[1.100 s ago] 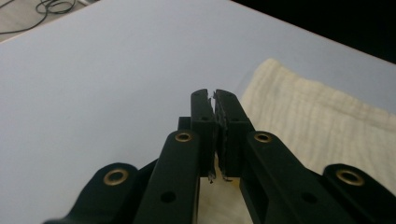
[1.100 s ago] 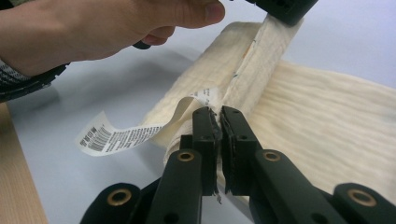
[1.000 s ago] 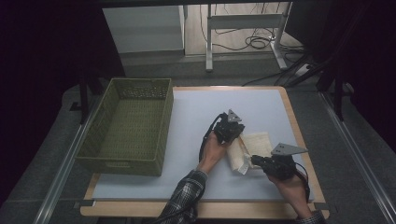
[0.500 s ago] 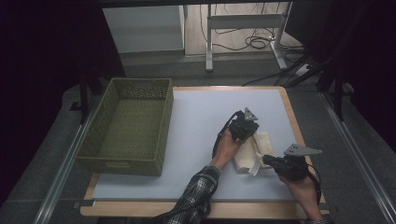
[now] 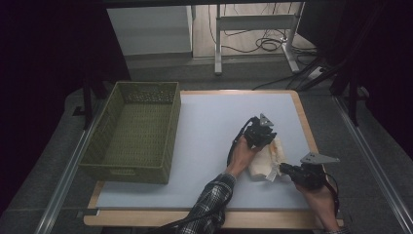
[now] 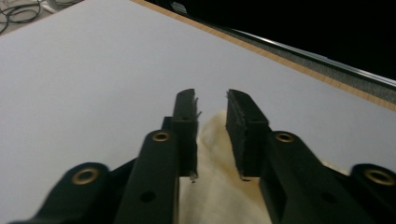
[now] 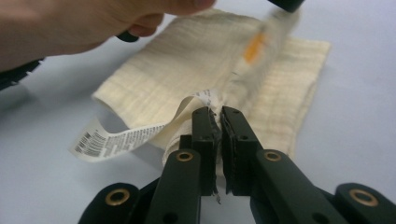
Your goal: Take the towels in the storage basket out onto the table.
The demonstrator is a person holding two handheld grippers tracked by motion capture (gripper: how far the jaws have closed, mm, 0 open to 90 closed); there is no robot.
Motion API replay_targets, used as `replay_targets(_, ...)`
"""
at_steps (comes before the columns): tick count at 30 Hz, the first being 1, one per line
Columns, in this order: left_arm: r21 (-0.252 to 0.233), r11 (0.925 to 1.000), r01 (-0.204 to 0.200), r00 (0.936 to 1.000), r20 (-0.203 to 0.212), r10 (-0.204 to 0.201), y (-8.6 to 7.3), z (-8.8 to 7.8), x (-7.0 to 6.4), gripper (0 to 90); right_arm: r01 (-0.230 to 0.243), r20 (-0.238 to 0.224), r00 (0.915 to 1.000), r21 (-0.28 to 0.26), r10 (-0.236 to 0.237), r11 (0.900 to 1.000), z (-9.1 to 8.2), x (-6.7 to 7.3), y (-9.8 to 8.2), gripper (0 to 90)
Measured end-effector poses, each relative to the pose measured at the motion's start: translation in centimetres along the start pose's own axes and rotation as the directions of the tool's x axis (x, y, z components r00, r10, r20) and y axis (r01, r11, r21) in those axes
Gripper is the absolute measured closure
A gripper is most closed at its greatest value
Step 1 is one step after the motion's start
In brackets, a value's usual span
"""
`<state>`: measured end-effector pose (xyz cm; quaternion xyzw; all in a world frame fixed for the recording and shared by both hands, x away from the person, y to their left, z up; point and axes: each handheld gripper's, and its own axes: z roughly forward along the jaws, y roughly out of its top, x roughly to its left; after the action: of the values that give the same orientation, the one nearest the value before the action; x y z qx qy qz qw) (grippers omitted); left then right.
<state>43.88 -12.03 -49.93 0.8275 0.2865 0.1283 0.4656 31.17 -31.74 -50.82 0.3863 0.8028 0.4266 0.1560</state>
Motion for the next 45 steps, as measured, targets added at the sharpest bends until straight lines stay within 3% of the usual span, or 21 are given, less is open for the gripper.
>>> replay_targets(5,-0.016,0.9999,0.004,0.9999,-0.010,-0.004,-0.1,-0.7,0.2,61.6,-0.023,0.016,0.9996,0.012,0.022,1.000,0.1,-0.7,-0.5,82.1)
replay_targets(8,-0.003,1.0000,-0.006,0.9994,-0.034,0.006,-0.4,-1.2,0.5,56.6,-0.026,0.034,0.9991,0.017,0.025,1.000,-0.1,-0.8,-0.7,75.8)
replay_targets(11,-0.001,1.0000,-0.001,0.9985,-0.054,0.001,-0.9,-1.8,0.8,51.0,-0.033,0.066,0.9973,0.020,0.031,0.999,-0.7,-1.2,-1.1,68.3)
replay_targets(15,0.006,1.0000,-0.004,0.9973,-0.073,0.004,-1.5,-2.9,1.2,43.3,-0.040,0.134,0.9903,0.020,0.037,0.999,-2.3,-1.9,-1.4,66.3)
replay_targets(22,0.033,0.9989,-0.034,0.9934,-0.108,0.037,-2.4,-4.6,1.5,36.4,-0.029,0.156,0.9873,-0.020,0.032,0.999,-3.8,-2.2,0.0,63.7)
replay_targets(26,0.048,0.9983,-0.033,0.9912,-0.127,0.039,-3.0,-5.2,1.9,35.5,-0.021,0.136,0.9905,-0.017,0.023,1.000,-3.2,-1.9,1.0,59.8)
replay_targets(31,0.068,0.9977,-0.003,0.9906,-0.136,0.012,-4.0,-5.4,2.8,36.3,-0.019,0.119,0.9927,0.024,0.016,1.000,-0.7,-1.7,1.5,56.6)
replay_targets(34,0.085,0.9964,0.008,0.9898,-0.142,0.004,-4.6,-5.5,3.2,36.9,-0.021,0.134,0.9909,0.065,0.012,0.998,0.4,-1.8,1.2,55.6)
replay_targets(40,0.117,0.9927,0.030,0.9873,-0.159,-0.011,-5.4,-5.2,4.0,36.5,-0.046,0.142,0.9894,0.115,0.030,0.992,0.8,-2.2,-0.1,49.1)
replay_targets(45,0.147,0.9882,0.043,0.9877,-0.155,-0.020,-6.0,-4.5,4.4,35.4,-0.070,0.108,0.9926,0.128,0.056,0.989,1.1,-2.1,-0.4,48.2)
